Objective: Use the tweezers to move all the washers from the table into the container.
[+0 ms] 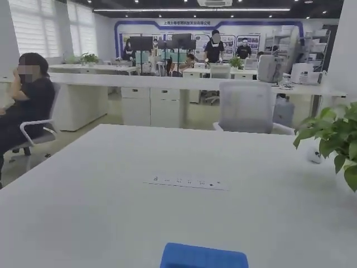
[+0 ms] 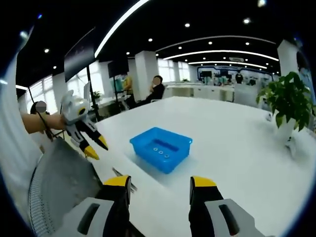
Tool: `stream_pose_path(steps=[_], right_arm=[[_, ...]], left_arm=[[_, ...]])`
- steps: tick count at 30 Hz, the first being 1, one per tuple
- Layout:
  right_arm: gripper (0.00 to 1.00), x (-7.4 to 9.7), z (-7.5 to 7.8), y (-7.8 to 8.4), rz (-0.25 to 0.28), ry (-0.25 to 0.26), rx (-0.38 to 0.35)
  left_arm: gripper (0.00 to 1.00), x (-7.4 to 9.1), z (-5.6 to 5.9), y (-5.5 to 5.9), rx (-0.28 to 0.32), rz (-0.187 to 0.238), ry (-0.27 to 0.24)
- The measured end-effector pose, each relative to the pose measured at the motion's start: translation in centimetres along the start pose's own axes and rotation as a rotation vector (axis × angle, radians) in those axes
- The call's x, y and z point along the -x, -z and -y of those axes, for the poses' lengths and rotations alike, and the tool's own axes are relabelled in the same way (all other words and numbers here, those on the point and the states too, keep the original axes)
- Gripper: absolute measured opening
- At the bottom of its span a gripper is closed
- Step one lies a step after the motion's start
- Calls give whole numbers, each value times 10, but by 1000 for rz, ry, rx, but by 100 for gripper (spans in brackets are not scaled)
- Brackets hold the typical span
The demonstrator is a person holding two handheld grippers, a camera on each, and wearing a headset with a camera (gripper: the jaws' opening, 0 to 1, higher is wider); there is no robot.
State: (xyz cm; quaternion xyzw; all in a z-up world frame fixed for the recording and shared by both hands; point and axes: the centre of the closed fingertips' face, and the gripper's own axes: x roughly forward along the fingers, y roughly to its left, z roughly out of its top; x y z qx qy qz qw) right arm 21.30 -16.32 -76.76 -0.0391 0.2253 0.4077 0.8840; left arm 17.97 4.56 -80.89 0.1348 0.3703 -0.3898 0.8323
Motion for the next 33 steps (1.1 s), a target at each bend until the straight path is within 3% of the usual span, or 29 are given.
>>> stream_pose_path(steps=[2, 3, 5, 8, 11, 13, 16, 20, 24, 27, 29, 33], right_arm=[[47, 1, 4, -4, 19, 20, -4], [49, 2, 6, -6, 29, 34, -3], [51, 5, 10, -11, 52, 49, -9], [54, 8, 16, -18, 87, 66, -25], [58, 12, 23, -23, 114, 91, -23], [61, 13, 24, -29, 141, 100, -28], [64, 17, 23, -39, 181, 109, -30], [72, 22, 27, -51, 248, 131, -38], [80, 28, 31, -63, 315, 161, -48], [91, 31, 35, -70, 356, 192, -45], [97, 30, 34, -70, 359, 193, -45], [99, 21, 38, -61, 322, 225, -31]], left_arm=[[27, 13, -5, -7, 60, 87, -44], [30, 22, -9, -12, 85, 151, -76], [37, 37, -14, -18, 129, 232, -130], [45, 57, -22, -26, 148, 336, -206], [52, 81, -32, -40, 199, 476, -280], [58, 95, -37, -50, 240, 577, -309], [67, 110, -44, -58, 300, 678, -338], [74, 120, -53, -58, 291, 707, -405], [88, 125, -60, -61, 315, 752, -450], [96, 123, -64, -60, 305, 744, -478], [99, 119, -66, -58, 310, 730, -482], [99, 117, -64, -60, 318, 740, -471]])
